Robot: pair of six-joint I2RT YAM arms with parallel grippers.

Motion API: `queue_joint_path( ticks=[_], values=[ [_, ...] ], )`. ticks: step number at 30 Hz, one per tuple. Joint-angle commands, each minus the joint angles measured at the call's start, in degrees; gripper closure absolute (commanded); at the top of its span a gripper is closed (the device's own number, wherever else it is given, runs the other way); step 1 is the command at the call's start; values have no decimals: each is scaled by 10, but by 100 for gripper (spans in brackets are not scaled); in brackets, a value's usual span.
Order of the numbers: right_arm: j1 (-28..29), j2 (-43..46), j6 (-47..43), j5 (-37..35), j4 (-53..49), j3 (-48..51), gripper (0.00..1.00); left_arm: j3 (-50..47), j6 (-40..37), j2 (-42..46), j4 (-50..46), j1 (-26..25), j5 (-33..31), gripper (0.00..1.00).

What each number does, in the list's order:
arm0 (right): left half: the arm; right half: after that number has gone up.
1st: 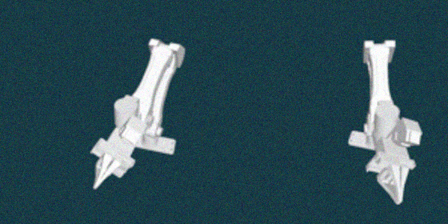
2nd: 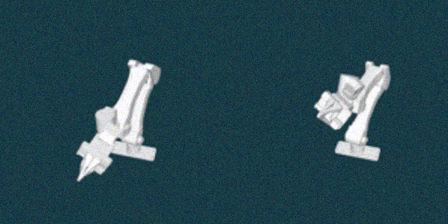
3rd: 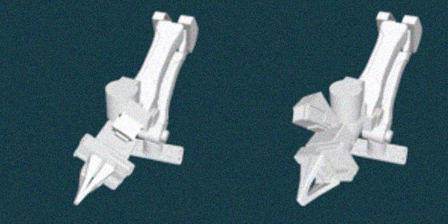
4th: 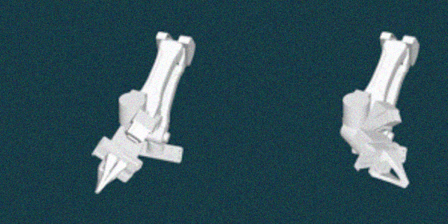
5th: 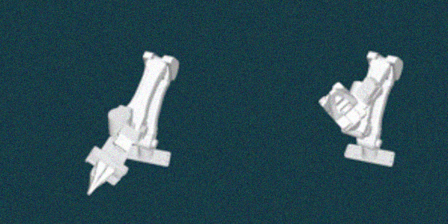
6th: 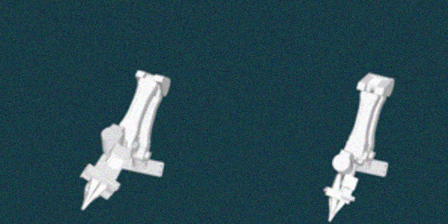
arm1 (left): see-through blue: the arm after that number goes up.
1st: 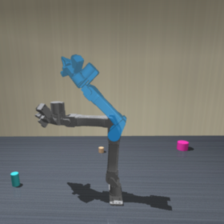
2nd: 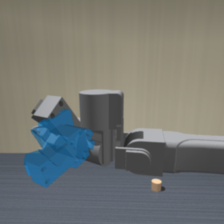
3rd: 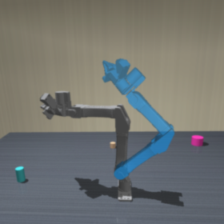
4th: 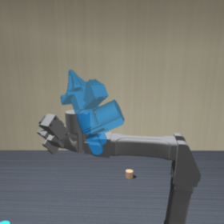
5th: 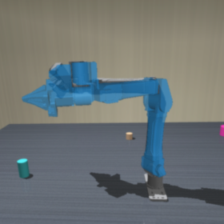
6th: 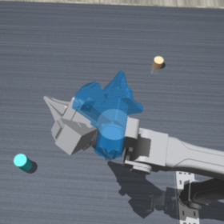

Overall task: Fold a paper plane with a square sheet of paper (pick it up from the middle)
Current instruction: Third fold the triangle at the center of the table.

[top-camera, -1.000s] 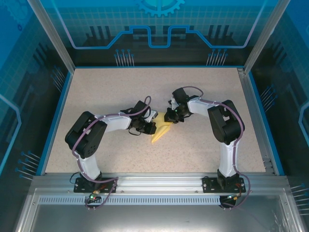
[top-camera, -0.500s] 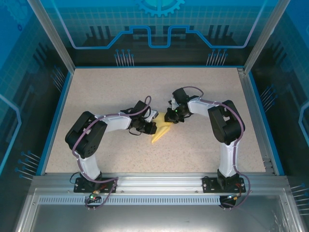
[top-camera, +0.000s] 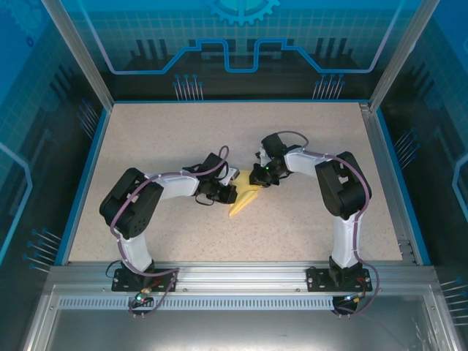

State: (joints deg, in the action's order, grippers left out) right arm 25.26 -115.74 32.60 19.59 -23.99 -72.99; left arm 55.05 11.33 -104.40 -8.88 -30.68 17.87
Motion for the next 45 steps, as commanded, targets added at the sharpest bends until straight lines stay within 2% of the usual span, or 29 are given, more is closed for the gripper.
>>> queue_joint_path(
  ticks=[1,8,16,23,33,41,45],
  values=[
    [7,-7,4,-34,-50,17,86,-24,16,-5,-11,4,-6,95],
    [8,-4,4,-42,-50,21,86,-45,31,22,24,4,-10,95],
    [7,-8,5,-41,-51,18,87,-23,30,22,19,4,-3,95],
    [7,-10,3,-39,-52,16,87,-43,45,32,37,4,-27,97],
    [8,-9,4,-35,-48,16,86,-36,44,9,36,4,6,97],
    [-4,13,2,3,-43,-10,81,-27,37,-10,23,4,26,96],
    [-23,55,12,34,-13,3,75,-18,34,-16,19,4,25,97]
  ],
)
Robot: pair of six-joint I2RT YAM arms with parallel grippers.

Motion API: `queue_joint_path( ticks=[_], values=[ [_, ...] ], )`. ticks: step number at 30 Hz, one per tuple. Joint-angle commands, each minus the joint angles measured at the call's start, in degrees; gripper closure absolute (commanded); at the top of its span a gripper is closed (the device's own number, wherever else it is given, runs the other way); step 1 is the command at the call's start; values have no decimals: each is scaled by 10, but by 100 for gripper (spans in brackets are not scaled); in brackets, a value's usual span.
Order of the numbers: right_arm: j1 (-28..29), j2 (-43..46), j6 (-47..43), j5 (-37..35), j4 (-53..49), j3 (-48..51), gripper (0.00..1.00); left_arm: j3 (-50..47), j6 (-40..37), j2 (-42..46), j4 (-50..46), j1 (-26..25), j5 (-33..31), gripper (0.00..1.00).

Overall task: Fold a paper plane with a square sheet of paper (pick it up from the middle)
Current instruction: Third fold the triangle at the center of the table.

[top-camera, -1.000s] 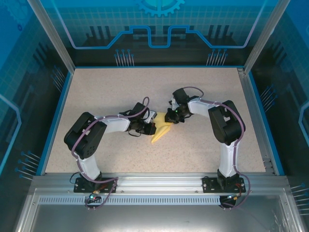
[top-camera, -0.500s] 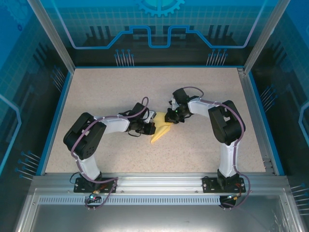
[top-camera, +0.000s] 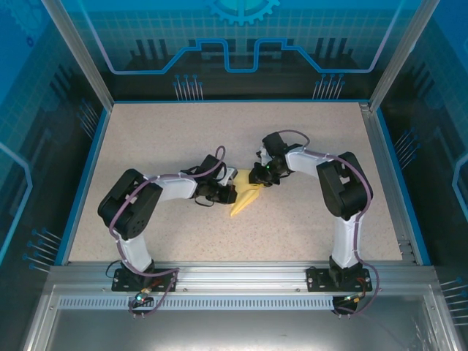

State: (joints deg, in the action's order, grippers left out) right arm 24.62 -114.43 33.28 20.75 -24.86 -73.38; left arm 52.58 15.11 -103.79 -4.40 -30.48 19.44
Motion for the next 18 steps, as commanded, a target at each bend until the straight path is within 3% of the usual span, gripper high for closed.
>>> queue_joint_path(
  ticks=[1,6,13,18],
  values=[
    [-19,55,8,24,2,14,74,10,-3,-24,-27,2,10,96],
    [-25,115,14,9,23,64,72,24,-10,-32,-32,2,19,96],
    [-7,197,81,42,123,203,92,34,-17,-25,-40,1,22,96],
    [29,237,156,58,228,285,100,42,-27,-24,-51,0,21,95]
  ],
)
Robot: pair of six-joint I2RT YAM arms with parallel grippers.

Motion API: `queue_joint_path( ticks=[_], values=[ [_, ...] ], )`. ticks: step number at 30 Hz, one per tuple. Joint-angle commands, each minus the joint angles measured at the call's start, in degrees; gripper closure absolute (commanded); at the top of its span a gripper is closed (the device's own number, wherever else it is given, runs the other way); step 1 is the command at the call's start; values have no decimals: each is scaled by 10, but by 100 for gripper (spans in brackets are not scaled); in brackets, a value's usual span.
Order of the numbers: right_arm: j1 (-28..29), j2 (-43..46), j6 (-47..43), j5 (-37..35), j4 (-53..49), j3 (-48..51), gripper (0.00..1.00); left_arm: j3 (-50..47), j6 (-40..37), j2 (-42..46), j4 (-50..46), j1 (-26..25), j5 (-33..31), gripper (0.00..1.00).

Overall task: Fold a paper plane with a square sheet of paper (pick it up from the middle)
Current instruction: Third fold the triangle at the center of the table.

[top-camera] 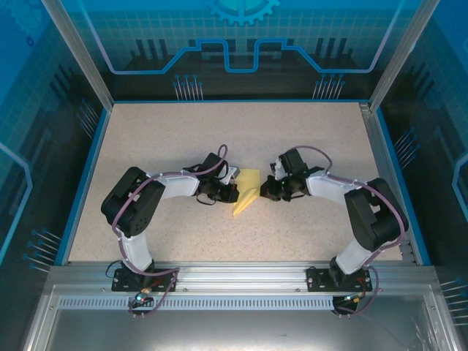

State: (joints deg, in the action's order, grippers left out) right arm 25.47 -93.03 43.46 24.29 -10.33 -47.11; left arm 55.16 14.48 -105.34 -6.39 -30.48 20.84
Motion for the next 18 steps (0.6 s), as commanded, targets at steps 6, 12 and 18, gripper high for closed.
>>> queue_joint_path(
  ticks=[6,12,18],
  values=[
    [82,5,100,14,140,34,100,23,-31,-19,-34,0,13,95],
    [128,-20,137,-1,180,40,100,31,-37,-22,-41,0,14,95],
    [133,-49,161,9,233,57,100,39,-39,-30,-45,0,17,95]
  ],
)
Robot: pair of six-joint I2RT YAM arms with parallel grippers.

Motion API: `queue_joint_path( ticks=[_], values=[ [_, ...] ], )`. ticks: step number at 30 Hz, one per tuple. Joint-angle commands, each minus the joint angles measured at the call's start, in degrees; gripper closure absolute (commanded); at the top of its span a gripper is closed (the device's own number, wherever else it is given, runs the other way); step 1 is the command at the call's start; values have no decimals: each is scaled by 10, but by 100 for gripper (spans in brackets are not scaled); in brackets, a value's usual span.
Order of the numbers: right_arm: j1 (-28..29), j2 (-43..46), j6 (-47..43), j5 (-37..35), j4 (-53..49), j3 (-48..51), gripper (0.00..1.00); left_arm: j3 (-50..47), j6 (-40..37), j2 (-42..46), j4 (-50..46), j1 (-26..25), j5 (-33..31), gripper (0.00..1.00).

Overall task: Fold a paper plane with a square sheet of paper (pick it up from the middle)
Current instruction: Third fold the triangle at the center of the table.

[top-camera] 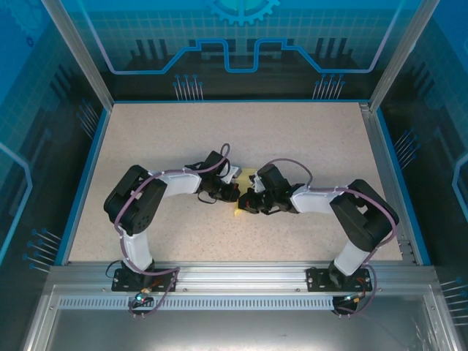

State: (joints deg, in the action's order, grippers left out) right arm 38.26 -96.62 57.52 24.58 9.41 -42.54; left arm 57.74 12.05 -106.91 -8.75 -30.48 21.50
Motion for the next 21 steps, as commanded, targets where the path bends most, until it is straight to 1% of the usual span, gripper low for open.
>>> queue_joint_path(
  ticks=[1,21],
  values=[
    [6,-17,20,4,34,10,100,13,-15,-15,-22,0,10,95],
    [10,-53,26,8,74,16,100,13,-15,-21,-21,-1,14,95]
  ],
)
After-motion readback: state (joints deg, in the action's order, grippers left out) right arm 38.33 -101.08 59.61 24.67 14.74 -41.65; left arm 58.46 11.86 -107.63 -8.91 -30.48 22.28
